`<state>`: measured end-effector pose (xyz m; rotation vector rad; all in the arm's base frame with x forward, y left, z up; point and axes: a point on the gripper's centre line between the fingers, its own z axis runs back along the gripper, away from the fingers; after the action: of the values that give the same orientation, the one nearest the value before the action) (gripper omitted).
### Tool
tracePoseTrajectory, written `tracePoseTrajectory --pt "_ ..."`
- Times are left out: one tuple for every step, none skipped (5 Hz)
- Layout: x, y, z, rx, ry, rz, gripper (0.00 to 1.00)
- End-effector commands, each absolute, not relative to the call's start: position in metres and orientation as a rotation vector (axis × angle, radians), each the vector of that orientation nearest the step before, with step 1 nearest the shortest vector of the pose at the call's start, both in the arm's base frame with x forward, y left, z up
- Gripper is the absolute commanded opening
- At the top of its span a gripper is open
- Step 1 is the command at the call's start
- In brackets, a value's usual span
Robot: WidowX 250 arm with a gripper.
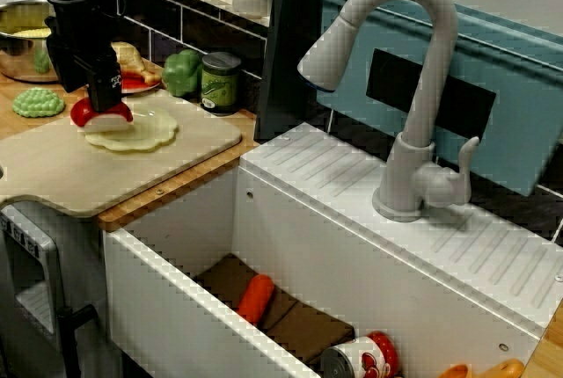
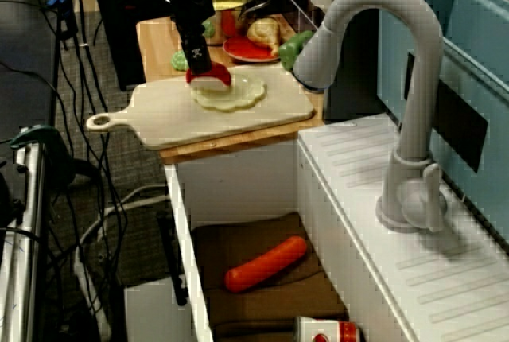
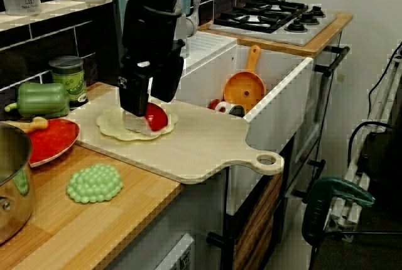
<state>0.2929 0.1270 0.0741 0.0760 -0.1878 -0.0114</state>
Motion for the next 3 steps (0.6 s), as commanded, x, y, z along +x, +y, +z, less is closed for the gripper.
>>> tracePoseTrajectory --pt "0.2979 0.1314 0.0838 0.103 -0.231 0.009 1.0" --pt "0.3006 0.1337 0.0818 0.106 -0.228 0.016 1.0" --pt "0.3022 0.1355 0.083 0.105 -0.229 0.021 1.0"
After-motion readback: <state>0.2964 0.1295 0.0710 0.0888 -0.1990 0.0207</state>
